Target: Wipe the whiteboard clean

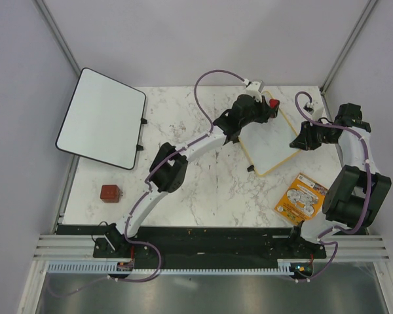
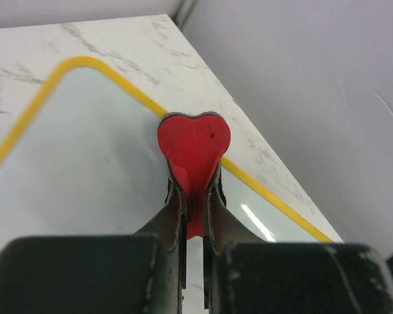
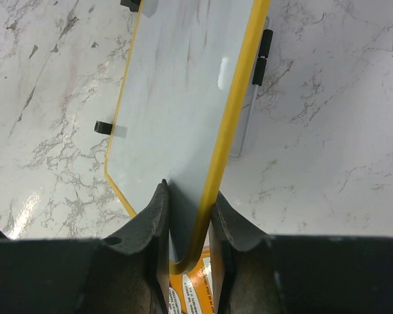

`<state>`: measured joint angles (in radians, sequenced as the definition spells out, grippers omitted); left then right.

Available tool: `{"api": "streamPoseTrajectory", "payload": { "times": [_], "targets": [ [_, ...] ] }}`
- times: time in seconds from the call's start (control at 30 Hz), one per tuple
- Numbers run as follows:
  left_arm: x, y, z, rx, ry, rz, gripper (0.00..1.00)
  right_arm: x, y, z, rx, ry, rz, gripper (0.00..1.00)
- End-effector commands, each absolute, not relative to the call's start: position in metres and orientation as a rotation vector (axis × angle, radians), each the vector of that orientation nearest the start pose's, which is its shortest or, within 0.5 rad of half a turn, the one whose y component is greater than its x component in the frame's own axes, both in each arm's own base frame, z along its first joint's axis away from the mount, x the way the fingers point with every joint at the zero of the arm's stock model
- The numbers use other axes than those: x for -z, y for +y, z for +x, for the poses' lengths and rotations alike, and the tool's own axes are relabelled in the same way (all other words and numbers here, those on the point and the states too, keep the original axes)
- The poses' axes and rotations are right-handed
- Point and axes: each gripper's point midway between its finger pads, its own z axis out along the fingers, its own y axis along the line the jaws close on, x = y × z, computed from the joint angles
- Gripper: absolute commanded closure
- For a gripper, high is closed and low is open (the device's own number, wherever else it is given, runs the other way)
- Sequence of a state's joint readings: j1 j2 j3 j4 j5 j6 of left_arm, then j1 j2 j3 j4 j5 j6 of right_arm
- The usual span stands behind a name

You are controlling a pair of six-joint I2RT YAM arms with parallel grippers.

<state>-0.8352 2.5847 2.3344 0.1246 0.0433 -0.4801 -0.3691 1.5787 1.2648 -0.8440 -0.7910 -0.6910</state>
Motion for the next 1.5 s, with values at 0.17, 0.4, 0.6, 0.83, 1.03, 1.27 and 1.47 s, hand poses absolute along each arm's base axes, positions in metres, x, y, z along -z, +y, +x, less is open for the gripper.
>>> {"api": "streamPoseTrajectory", "payload": {
  "times": [0.17,0.4,0.6,0.83,1.03,1.27,1.47],
  "targets": [
    [-0.097,-0.527,0.519,0.919,1.972,0.153,0.98,-0.147,0.002,0.321,-0.610,2.254,-0.817,1.00],
    [-0.127,-0.591,0.432,1.093,1.869,0.547,0.98,-0.145,0.003,0.323,-0.620,2.258,-0.810,1.00],
    [-0.124,-0.618,0.353,1.257,1.917,0.718,0.98,-0.143,0.002,0.325,-0.626,2.264,-0.804,1.00],
    [-0.099,-0.595,0.362,1.118,1.995,0.653,0.98,-0.145,0.001,0.328,-0.619,2.263,-0.791,1.00],
    [-0.076,-0.545,0.439,0.908,2.121,0.329,0.98,-0.147,-0.002,0.331,-0.601,2.265,-0.787,1.00],
    [-0.058,-0.491,0.492,0.794,2.189,0.071,0.98,-0.143,-0.006,0.337,-0.595,2.283,-0.786,1.00],
    [-0.064,-0.504,0.493,0.872,2.154,0.157,0.98,-0.143,-0.005,0.341,-0.622,2.281,-0.797,1.00]
  ]
}}
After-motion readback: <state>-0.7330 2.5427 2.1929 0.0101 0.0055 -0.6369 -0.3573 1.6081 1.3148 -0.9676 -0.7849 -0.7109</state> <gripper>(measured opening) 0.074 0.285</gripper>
